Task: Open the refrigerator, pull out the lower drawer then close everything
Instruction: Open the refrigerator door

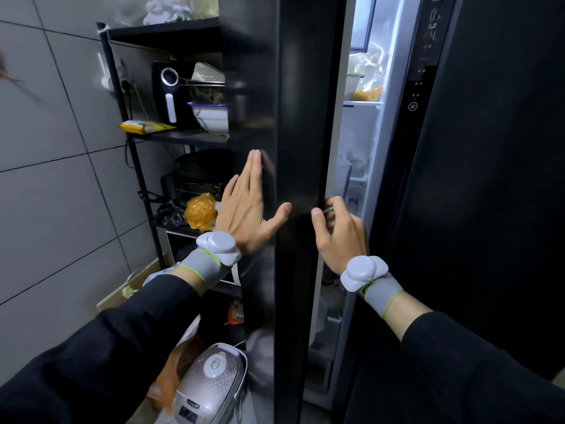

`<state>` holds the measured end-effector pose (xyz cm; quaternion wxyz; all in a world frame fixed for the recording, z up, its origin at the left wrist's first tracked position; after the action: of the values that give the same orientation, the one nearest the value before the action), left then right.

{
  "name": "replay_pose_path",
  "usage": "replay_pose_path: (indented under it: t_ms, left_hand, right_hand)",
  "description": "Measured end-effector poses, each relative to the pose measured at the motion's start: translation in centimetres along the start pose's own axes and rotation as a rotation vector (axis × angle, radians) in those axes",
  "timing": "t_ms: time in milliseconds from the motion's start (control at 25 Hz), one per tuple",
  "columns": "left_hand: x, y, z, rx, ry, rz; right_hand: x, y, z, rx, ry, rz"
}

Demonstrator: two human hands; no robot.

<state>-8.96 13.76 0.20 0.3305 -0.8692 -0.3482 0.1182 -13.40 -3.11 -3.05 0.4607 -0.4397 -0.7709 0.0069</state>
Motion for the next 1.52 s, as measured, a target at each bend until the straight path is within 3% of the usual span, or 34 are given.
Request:
replay_pose_path:
  t_ms: [240,640,1160,1520]
  left_hand:
    - [1.9,-2.3,2.8,-0.045,-0.017,0.045]
    - [5.6,-6.2,7.5,-0.083,-0.212,0.092]
    - [11.4,-9.1,11.7,-0.129,-0.471,0.039]
    - [12.8,-10.1,13.1,-0.118,-0.524,0.031]
  right_hand:
    - [3.2,1.5,1.7,-0.013,-0.052,-0.028]
    - [8.1,5.3,3.8,0.074,-0.094,-0.084]
    - [12.9,11.5,5.5,0.237,-0.137,-0.135]
    - [14.0,14.8,6.2,0.357,-0.126,-0.161]
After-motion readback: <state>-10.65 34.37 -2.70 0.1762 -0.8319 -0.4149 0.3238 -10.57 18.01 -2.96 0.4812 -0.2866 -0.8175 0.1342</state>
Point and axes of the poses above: each hand's wrist, its own z-axis away from the middle knuckle, its own y-axis out of the palm, x = y × z, the point moved 8 cm from there along -z, towards the middle knuckle, and after that the axes turned 14 degrees about y, right-handed, at the moved point
